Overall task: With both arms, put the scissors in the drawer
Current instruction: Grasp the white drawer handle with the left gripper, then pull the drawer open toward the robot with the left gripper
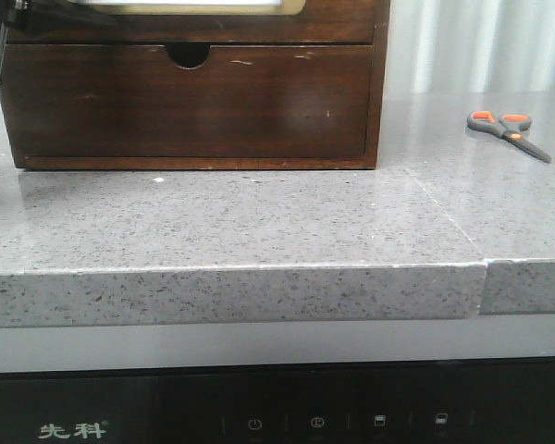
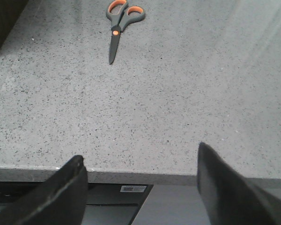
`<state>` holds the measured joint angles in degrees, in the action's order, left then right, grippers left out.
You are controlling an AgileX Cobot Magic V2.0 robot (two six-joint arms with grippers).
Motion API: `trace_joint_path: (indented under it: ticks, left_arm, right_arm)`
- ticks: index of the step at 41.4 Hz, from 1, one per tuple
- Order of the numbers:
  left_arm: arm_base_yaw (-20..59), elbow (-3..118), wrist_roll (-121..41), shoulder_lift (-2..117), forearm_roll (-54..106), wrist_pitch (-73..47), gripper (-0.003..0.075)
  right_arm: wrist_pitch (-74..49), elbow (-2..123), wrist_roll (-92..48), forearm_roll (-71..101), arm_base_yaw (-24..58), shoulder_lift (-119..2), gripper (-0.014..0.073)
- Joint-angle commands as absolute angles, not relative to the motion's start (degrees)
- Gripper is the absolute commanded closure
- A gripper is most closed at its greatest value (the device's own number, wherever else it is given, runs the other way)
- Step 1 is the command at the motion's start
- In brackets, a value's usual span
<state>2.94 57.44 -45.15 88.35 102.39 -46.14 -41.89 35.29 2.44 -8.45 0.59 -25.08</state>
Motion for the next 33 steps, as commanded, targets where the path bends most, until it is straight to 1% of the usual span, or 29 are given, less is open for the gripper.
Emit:
trace_joint_path:
  ticks: [1, 14, 24, 33]
  left_arm:
    - [3.1, 57.9, -49.1, 84.1, 106.6, -53.1, 0.0702]
    - [3.1, 44.5, -50.9, 73.7, 106.6, -53.4, 0.0702]
    - [3.1, 32.0, -52.3, 62.4, 106.6, -56.4, 0.0702]
    - [3.1, 26.0, -52.3, 55.3, 106.6, -54.6, 0.0689]
  right_arm:
    - [-38.0, 36.7, 2.2, -9.7, 0.6, -25.9, 0.0074]
    - [-38.0, 36.7, 2.2, -9.7, 0.6, -25.9, 0.0074]
    - [-38.0, 36.7, 2.2, -9.7, 0.6, -25.9, 0.0074]
    - [-38.0, 36.7, 2.2, -9.7, 0.6, -25.9, 0.0074]
